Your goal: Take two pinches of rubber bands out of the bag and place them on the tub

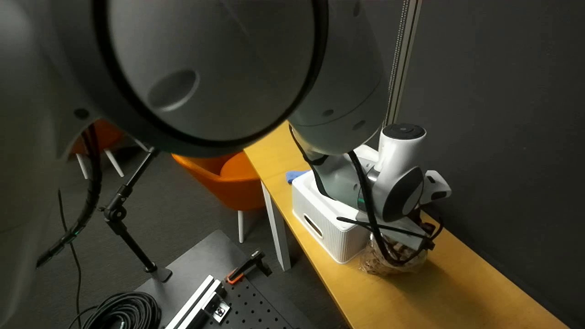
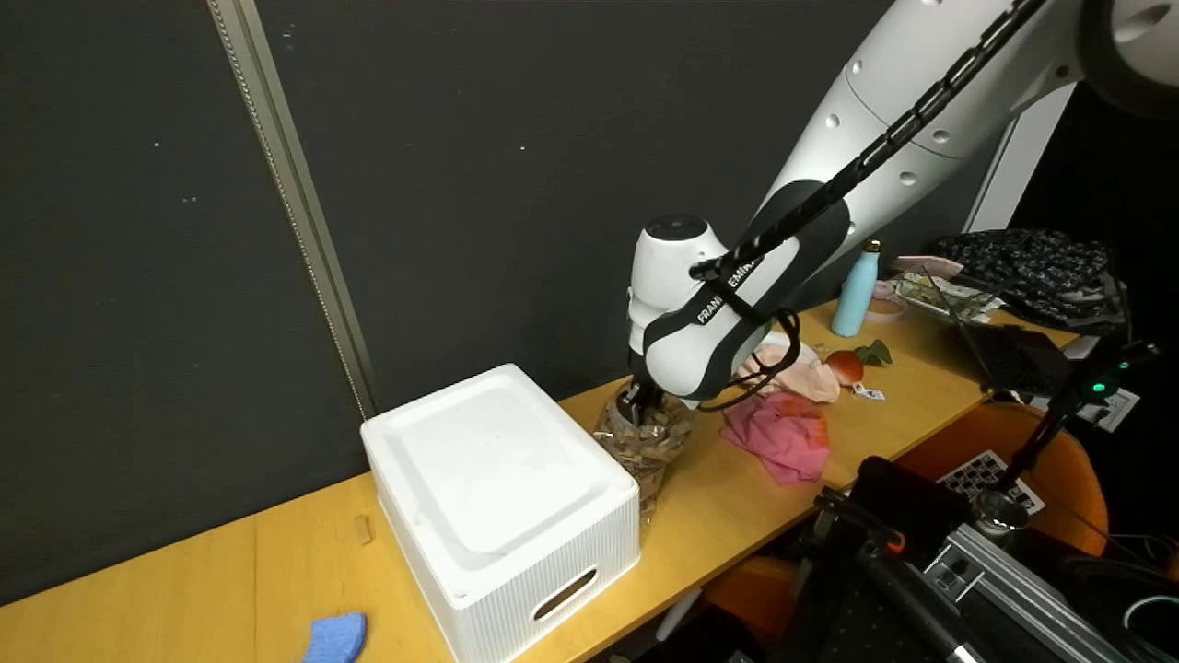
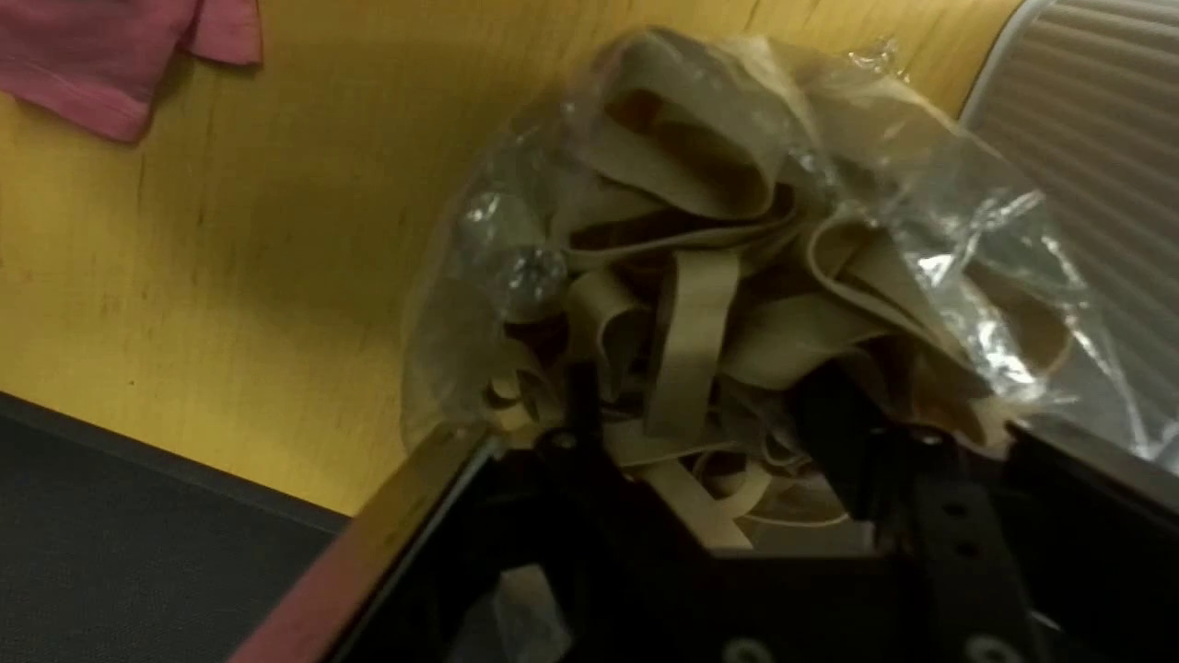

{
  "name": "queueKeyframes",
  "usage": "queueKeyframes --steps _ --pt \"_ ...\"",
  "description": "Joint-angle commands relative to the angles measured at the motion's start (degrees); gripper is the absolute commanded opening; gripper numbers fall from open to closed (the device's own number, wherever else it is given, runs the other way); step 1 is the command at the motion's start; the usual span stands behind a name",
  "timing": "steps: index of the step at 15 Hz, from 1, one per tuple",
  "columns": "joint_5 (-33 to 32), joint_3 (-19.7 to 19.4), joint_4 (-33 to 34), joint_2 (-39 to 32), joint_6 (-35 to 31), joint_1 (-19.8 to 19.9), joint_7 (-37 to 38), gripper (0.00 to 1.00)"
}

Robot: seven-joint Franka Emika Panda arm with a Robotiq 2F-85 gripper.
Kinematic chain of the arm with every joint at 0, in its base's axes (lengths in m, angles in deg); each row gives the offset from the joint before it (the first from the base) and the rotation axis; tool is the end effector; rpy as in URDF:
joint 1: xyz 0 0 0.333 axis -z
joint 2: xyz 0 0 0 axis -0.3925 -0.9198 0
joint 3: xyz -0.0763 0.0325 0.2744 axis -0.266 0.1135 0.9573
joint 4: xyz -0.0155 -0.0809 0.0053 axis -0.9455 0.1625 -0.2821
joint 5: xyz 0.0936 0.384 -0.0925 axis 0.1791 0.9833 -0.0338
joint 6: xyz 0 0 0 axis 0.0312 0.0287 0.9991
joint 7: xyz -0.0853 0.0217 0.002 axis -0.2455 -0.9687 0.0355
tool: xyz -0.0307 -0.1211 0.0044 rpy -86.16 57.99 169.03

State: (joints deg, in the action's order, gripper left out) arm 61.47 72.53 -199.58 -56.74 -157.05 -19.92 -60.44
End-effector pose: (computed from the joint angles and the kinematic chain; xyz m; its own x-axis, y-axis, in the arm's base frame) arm 0.6129 -0.0781 0.0828 0.9851 0.0857 0.1491 0.0643 -0.9876 0.1429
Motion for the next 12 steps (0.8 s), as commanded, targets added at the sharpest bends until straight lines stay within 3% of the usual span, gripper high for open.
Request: queueKeyframes --steps 1,3,8,9,11,12 --pt "3.0 2.8 1.8 -1.8 -0.4 2.5 -3.5 0.88" --pt "4.4 3.9 2.0 -2.7 -0.8 3.7 -4.8 1.00" --pt "6.1 5.0 3.5 -4.9 -0.4 5.4 -6.8 1.00" --pt "6.2 5.0 3.7 -5.1 -0.5 5.5 -6.8 0.96" --pt "6.5 5.0 4.0 -5.3 -0.6 5.6 -7.0 0.71" --pt "6.6 4.9 4.1 -5.4 -0.6 5.6 -7.1 0.69"
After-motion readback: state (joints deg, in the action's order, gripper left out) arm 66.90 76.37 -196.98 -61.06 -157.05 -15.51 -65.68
